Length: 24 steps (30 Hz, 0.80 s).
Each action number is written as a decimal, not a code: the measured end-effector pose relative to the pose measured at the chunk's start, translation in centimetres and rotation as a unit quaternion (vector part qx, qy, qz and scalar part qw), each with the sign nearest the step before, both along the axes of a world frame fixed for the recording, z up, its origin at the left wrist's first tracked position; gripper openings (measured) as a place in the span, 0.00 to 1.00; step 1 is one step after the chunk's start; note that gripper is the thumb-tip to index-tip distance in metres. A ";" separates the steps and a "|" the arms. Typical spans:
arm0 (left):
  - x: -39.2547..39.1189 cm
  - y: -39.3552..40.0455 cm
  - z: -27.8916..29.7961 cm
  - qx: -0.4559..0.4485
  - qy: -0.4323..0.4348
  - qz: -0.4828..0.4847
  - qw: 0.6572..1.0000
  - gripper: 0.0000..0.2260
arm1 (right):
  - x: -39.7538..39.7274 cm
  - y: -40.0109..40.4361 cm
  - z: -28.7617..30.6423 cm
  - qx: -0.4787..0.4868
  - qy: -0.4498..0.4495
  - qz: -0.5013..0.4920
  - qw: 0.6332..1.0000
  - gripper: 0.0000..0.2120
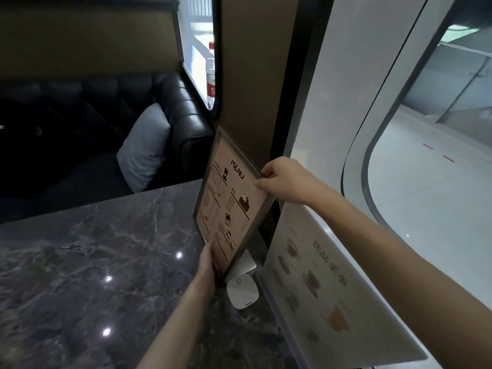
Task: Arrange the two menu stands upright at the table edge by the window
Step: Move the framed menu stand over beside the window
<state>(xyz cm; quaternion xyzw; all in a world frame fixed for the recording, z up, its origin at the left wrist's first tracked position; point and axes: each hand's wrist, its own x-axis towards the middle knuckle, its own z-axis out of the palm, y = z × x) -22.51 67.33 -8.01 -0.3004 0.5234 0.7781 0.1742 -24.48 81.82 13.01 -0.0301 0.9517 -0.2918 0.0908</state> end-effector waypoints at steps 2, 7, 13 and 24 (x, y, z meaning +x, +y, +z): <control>0.0 0.6 0.3 0.017 0.007 0.020 1.000 0.14 | -0.3 0.1 -0.2 -0.008 0.009 -0.005 1.000 0.09; 0.3 1.5 0.7 0.046 0.009 0.044 0.998 0.14 | -0.8 0.0 -1.0 0.002 0.045 -0.035 0.998 0.10; 0.0 2.0 0.2 0.043 0.024 0.029 0.998 0.14 | -1.2 0.2 -1.0 0.006 0.058 -0.047 0.997 0.10; -1.2 2.8 1.0 0.032 0.052 -0.031 0.998 0.13 | -1.8 1.7 -1.2 -0.010 0.058 -0.062 0.996 0.10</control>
